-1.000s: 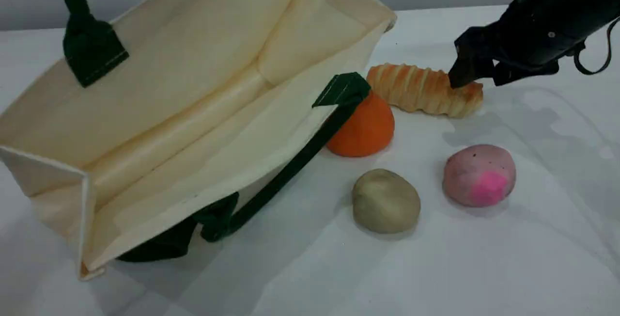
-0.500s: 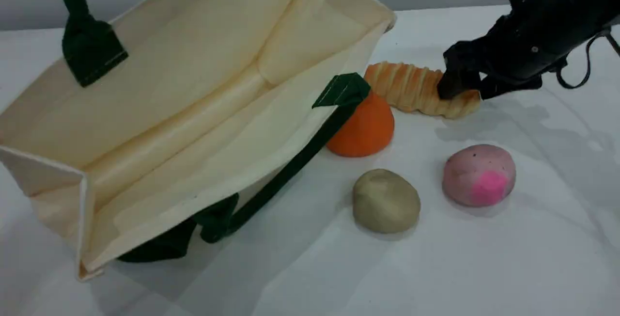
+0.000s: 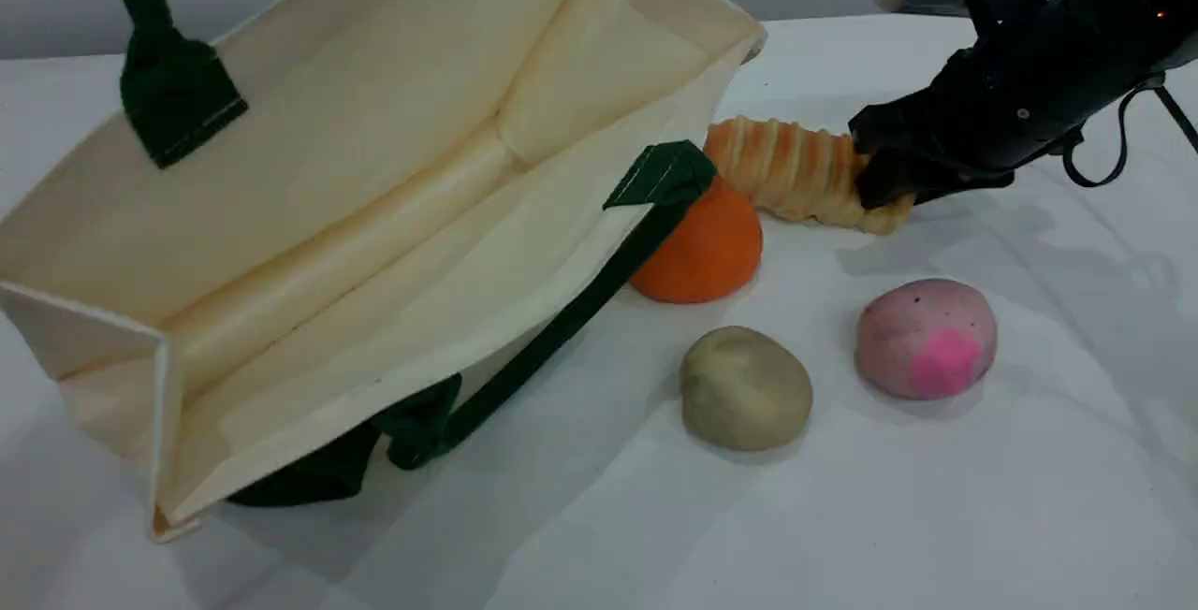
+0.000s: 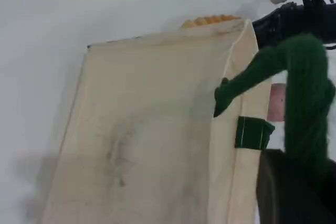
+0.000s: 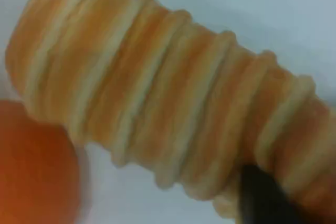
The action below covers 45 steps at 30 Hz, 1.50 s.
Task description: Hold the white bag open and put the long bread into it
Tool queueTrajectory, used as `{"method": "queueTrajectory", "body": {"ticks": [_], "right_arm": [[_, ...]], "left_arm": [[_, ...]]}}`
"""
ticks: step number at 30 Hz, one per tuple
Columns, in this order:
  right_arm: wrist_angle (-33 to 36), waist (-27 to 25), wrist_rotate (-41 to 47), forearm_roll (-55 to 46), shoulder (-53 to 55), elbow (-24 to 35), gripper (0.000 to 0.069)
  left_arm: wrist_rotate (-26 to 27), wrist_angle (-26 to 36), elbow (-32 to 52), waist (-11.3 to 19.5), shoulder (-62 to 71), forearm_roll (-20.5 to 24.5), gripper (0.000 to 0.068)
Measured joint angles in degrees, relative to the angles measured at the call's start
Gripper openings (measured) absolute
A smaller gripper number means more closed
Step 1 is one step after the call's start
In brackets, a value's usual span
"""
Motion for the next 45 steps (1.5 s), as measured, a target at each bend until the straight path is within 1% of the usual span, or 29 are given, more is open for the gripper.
{"method": "queueTrajectory", "body": {"ticks": [1,2,5,11,15,20,23,28,32,35,39,42,45], "right_arm": [[0.0,0.0,0.0,0.0,0.0,0.0,0.0133],[0.0,0.0,0.0,0.0,0.0,0.0,0.0118],[-0.2,0.0,0.1,0.1,-0.5,0.0,0.0117],[-5.3,-0.6,0.7,-0.1,-6.4,0.2,0.0106],[-5.3,-3.4,2.7,-0.3,-11.8,1.3,0.0102],[-4.7,-8.2,4.0,-3.0,-19.2,5.5,0.0098],[-1.5,-10.3,5.2,-3.9,-24.1,9.0,0.0098],[6.8,-10.4,9.7,-7.2,-32.3,13.1,0.0095],[13.8,-10.4,15.3,-13.4,-37.3,13.4,0.0095],[20.7,-10.1,20.0,-17.2,-39.6,13.4,0.0095],[27.6,-6.8,21.2,-16.5,-40.0,13.4,0.0091],[28.7,-2.6,21.2,-17.6,-40.0,13.4,0.0087],[27.9,2.5,21.1,-18.7,-40.0,13.4,0.0086]], "left_arm": [[0.0,0.0,0.0,0.0,0.0,0.0,0.0088],[0.1,0.0,0.0,0.0,0.0,0.0,0.0088],[0.7,0.0,0.0,0.0,0.0,0.0,0.0088],[0.7,0.0,0.0,0.0,0.0,0.0,0.0088],[0.9,0.1,0.0,0.0,0.0,0.0,0.0088],[1.2,0.0,0.0,0.0,0.0,0.0,0.0088],[1.5,-0.1,0.0,0.0,0.0,0.0,0.0088],[2.2,-0.3,0.0,0.0,0.0,-0.1,0.0088],[2.6,-0.4,0.0,0.0,0.0,-0.2,0.0088],[3.4,-0.4,0.0,0.0,0.0,-1.9,0.0088],[4.8,-0.3,0.0,0.0,0.0,-5.1,0.0088],[5.7,0.1,-0.1,-0.3,0.0,-6.0,0.0088],[5.7,0.1,-0.1,-0.3,0.0,-6.0,0.0088]]}}
